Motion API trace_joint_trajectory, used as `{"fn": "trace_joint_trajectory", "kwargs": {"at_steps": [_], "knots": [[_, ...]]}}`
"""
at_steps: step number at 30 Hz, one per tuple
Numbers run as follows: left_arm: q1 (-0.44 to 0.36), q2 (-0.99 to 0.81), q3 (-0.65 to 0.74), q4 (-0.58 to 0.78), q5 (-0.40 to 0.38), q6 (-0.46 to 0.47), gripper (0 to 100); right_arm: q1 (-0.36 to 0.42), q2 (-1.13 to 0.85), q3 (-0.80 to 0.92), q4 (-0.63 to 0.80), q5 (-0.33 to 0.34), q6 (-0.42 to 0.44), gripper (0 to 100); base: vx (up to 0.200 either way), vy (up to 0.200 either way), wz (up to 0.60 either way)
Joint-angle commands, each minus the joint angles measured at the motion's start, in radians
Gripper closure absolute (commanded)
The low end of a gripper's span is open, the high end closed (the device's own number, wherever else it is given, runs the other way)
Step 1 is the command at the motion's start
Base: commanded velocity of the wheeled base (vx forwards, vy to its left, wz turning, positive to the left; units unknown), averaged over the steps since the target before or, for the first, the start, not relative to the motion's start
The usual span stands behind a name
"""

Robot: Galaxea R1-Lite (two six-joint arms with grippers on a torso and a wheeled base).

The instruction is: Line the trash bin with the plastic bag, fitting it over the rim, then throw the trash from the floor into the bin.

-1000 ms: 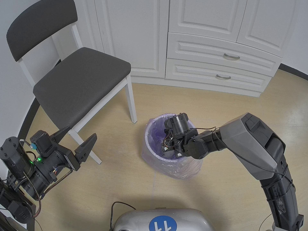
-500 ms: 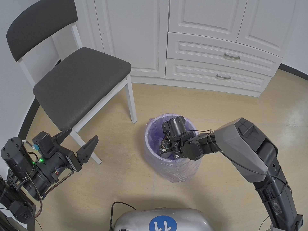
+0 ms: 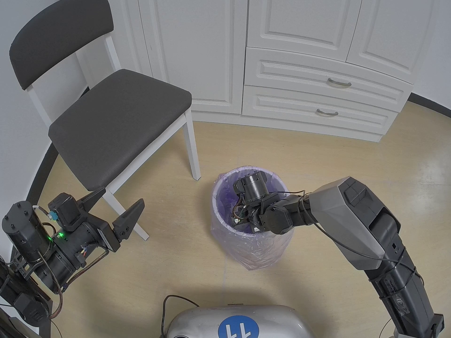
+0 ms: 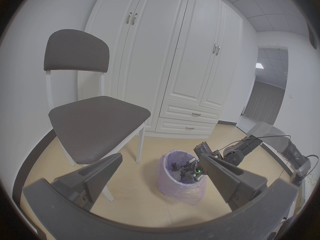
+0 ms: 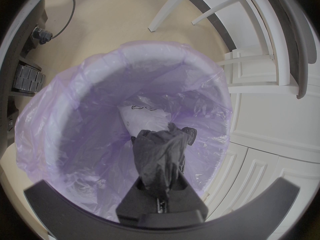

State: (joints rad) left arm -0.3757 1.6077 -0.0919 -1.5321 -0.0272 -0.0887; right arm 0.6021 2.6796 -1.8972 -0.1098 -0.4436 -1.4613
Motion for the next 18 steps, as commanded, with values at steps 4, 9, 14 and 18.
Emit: {"fn": "trace_joint_trajectory", "kwargs": {"at_steps": [4,9,14,18], "knots": [[0.0,0.0,-0.002,0.0,0.0,0.0,0,0.005,0.006,-0.013,-0.004,0.0,0.001,0,0.0,0.0,0.0],[0.0,0.0,-0.002,0.0,0.0,0.0,0,0.008,-0.02,-0.022,0.004,0.0,0.001,0,0.0,0.0,0.0],[0.0,-0.009,-0.002,0.0,0.0,0.0,0,0.011,-0.086,0.004,0.032,0.0,0.001,0,0.0,0.0,0.0],[-0.002,-0.014,-0.002,0.0,-0.002,0.0,0,0.018,-0.118,-0.006,0.03,0.002,0.009,0,0.0,0.0,0.0]]}}
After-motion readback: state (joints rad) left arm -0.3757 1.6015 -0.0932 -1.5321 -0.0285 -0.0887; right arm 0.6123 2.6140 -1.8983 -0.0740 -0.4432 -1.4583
